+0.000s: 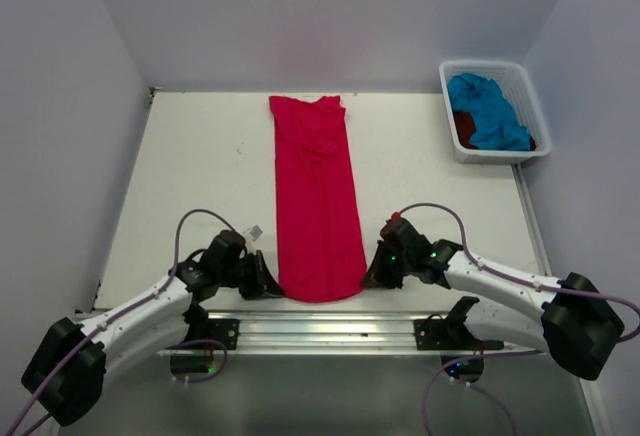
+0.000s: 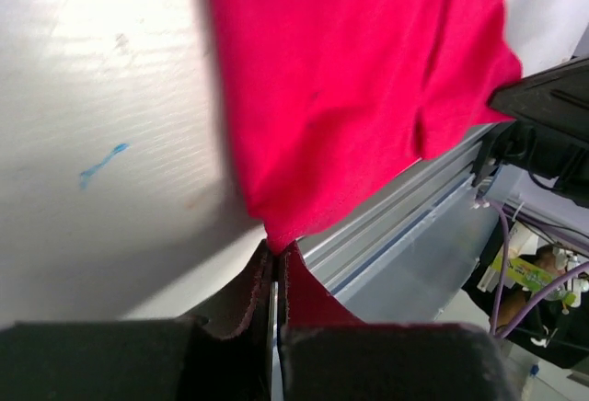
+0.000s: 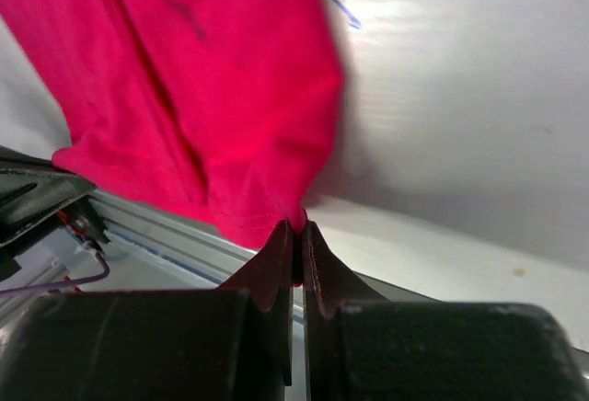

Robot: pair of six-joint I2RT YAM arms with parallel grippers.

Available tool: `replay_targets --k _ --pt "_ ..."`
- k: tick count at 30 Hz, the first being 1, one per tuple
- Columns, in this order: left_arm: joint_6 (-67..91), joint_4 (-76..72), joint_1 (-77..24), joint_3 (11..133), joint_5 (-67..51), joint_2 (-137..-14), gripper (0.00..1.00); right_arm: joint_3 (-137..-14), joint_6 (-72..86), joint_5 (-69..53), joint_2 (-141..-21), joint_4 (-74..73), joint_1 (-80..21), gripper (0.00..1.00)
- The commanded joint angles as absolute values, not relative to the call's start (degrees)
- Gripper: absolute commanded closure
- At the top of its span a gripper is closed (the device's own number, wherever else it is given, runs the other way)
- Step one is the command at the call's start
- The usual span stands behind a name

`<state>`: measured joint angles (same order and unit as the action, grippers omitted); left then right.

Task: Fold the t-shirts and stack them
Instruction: Fold the folded rectangular tshirt in 1/3 of the way

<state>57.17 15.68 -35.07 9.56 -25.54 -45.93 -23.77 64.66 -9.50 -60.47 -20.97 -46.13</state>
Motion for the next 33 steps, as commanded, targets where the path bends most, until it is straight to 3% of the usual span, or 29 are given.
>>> replay_targets --k 1,13,33 --pt "54.15 14.77 -35.33 17.2 -23.64 -47.54 1.0 -30.48 60.12 -7.74 -63.45 -21.01 -46.32 1.0" --pt "40.88 21.62 -34.55 39.44 -15.21 -62.73 1.0 -49.98 49.15 -0.8 -74.7 -26.8 -45.27 1.0" --pt "30.59 18.37 -24.35 52.64 -10.99 -80.33 1.0 -73.64 33.76 4.04 -96.23 -29.53 -34.54 1.0"
